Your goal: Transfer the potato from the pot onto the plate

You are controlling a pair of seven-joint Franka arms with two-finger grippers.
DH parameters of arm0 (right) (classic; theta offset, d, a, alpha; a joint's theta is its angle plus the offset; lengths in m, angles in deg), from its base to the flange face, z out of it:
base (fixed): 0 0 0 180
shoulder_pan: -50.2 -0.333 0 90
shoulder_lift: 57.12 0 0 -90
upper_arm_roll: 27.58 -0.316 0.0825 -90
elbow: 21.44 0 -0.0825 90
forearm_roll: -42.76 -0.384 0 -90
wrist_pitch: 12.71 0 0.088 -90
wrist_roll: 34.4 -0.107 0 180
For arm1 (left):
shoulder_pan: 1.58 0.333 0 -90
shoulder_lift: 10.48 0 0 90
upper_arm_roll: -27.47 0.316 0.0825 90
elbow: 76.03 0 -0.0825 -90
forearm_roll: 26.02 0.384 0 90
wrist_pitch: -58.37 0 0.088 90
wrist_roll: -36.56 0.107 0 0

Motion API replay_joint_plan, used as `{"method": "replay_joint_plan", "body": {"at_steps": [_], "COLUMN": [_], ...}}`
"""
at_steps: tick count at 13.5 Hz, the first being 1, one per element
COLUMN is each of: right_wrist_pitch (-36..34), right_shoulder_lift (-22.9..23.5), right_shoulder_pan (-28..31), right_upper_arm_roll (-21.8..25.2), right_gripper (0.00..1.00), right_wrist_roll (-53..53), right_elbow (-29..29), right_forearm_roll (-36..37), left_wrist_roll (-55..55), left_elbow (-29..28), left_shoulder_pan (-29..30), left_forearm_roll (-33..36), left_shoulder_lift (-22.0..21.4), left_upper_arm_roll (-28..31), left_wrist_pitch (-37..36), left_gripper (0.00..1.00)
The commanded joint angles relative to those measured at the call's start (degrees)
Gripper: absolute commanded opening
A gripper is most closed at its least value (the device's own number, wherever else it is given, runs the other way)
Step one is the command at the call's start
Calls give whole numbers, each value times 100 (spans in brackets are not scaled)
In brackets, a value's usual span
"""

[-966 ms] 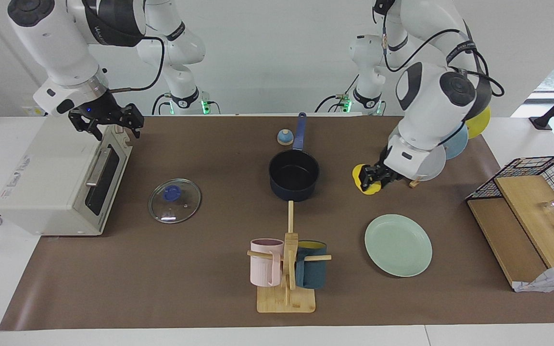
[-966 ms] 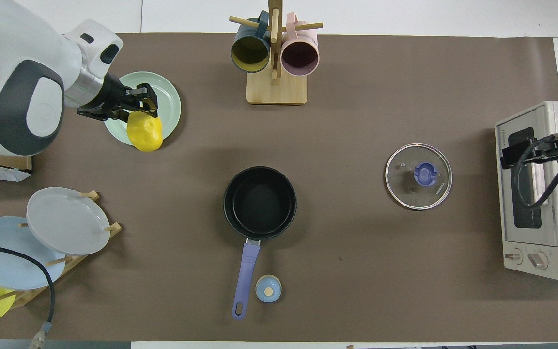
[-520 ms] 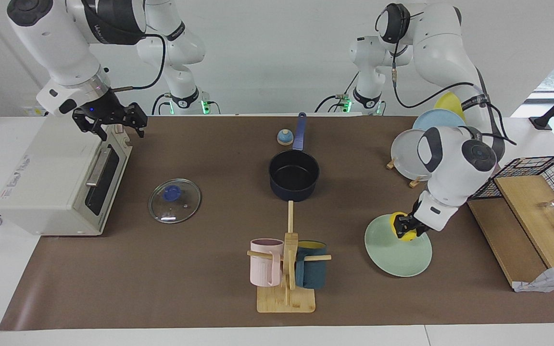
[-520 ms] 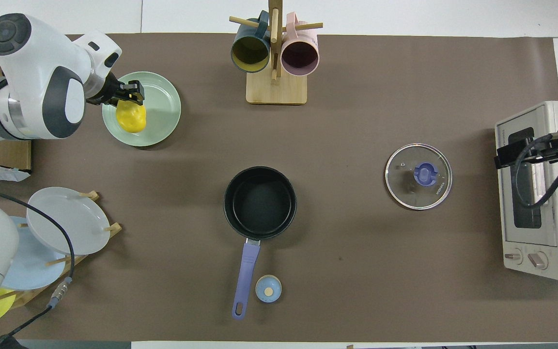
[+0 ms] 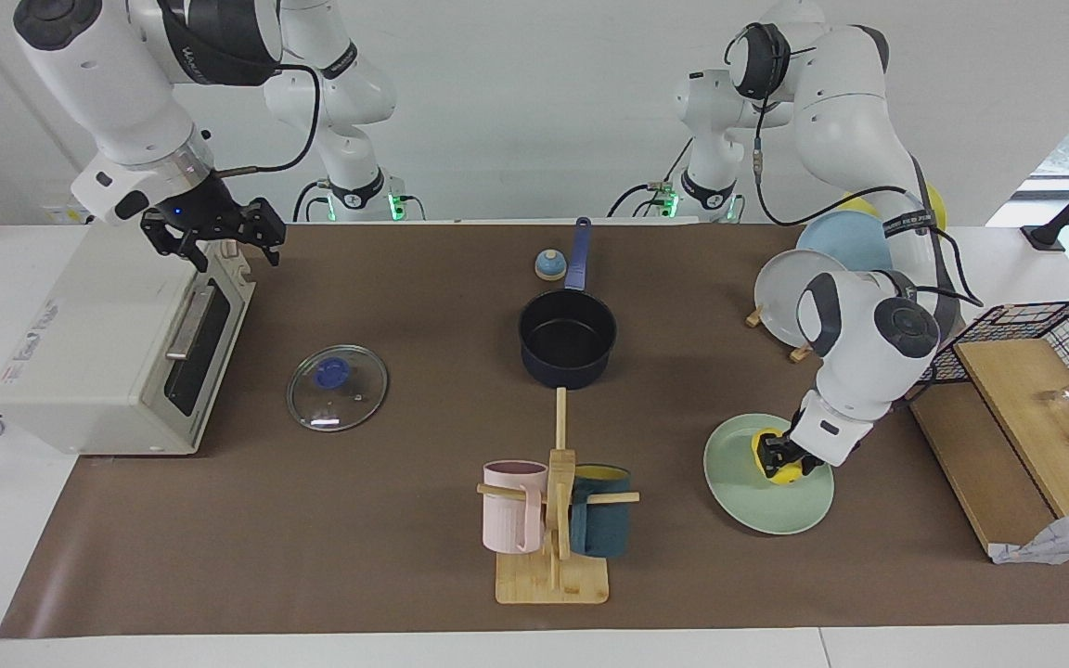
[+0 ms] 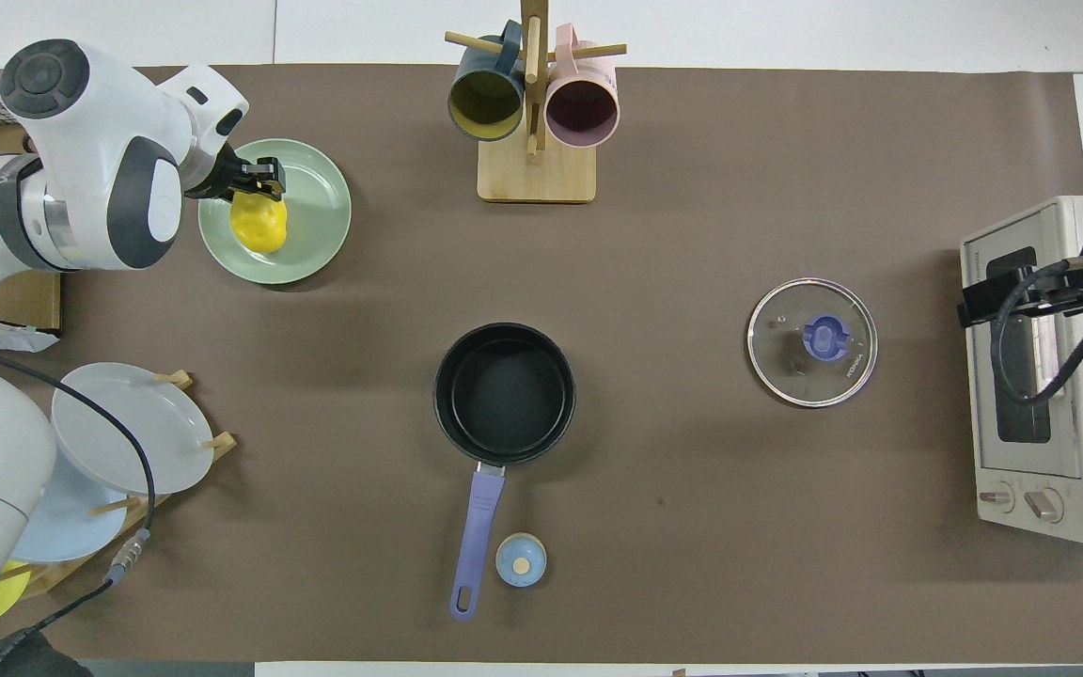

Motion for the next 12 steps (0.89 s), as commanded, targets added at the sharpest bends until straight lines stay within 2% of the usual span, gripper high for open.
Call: {"method": "replay_joint_plan", "body": {"at_steps": [1, 2, 3, 4, 7, 12], "right_wrist_pitch": [-78, -78, -78, -78, -78, -61], "right_shoulder_lift": [20, 20, 20, 11, 11, 20], "right_shoulder_pan": [24, 15, 6, 6, 6, 6], "right_upper_arm_roll": [-26, -26, -26, -26, -35, -26], "right_gripper": [100, 100, 100, 100, 100, 100], "right_wrist_roll": [-13, -22, -22, -22, -22, -13], "right_elbow": [74, 74, 74, 74, 74, 74], "right_forearm_roll": [-31, -31, -31, -31, -31, -31], "left_wrist_roll": [67, 128, 146, 155, 155, 94], "left_elbow": [-159, -238, -257, -239, -55, -55], "left_shoulder_pan": [-2, -11, -11, -3, 50, 410], "left_forearm_roll": [147, 147, 147, 147, 139, 68], "left_shoulder_lift": [4, -14, -23, -23, -127, -1567], "left_upper_arm_roll": [-29, -29, -29, -29, -29, 41], "left_wrist_pitch": [257, 318, 336, 328, 179, -1304], "left_gripper": [5, 48, 83, 100, 100, 100]}}
